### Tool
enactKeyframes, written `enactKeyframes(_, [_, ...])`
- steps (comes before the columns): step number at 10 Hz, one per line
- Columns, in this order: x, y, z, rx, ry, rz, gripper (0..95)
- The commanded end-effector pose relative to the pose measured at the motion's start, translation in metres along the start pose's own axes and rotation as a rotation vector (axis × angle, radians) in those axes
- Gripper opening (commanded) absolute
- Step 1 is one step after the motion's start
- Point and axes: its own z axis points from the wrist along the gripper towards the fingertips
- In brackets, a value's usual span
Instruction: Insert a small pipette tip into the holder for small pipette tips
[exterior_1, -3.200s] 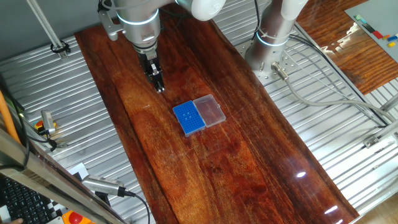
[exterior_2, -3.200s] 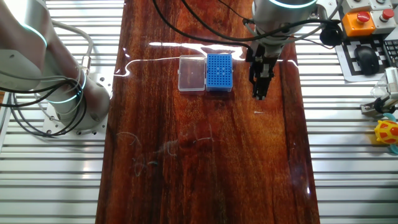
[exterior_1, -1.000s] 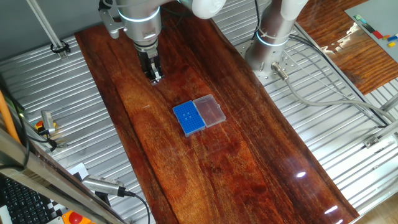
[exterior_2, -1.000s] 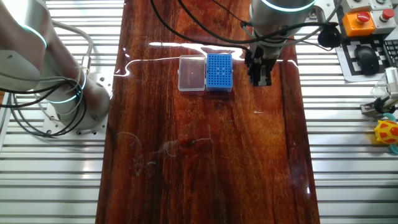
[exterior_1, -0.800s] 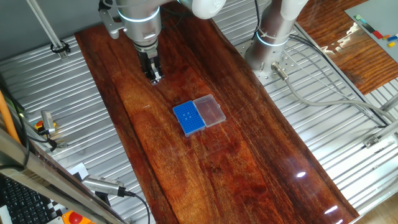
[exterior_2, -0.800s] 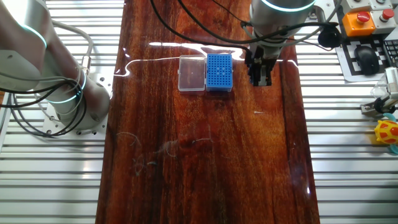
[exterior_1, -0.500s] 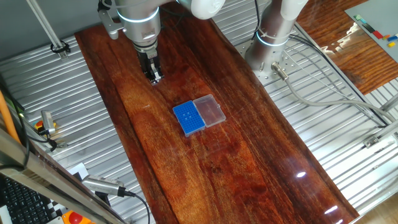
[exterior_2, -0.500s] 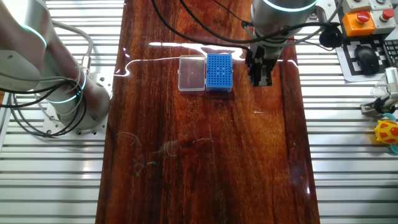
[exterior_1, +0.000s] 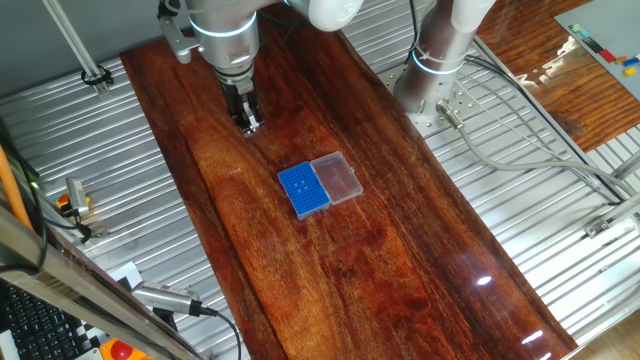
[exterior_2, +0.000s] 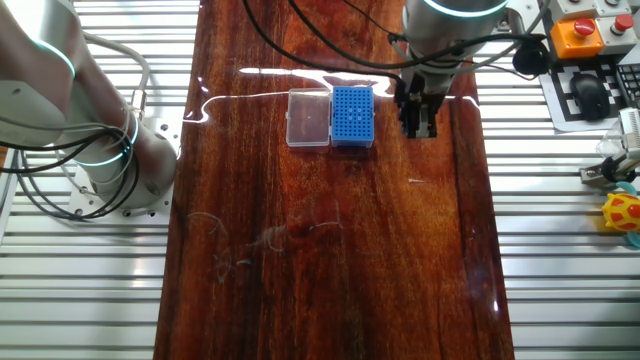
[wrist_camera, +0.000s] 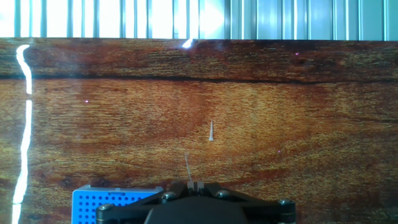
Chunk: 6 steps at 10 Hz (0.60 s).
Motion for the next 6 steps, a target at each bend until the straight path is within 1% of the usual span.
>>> enactKeyframes(1, [0.0000,0.0000,0.0001,-0.002,0.000,-0.010,0.0])
enactKeyframes(2, [0.0002,0.0000,0.0000,-0.002,0.003,-0.036,0.0])
enactKeyframes(3, [0.0002,0.0000,-0.0001,-0.001,0.003,-0.038,0.0])
enactKeyframes(4, [0.0001,0.0000,0.0000,0.002,0.013,-0.067,0.0])
enactKeyframes(5, [0.0001,0.0000,0.0002,0.002,0.014,-0.068,0.0])
enactKeyframes(6, [-0.0009,-0.0013,0.0079,0.000,0.024,-0.066,0.0])
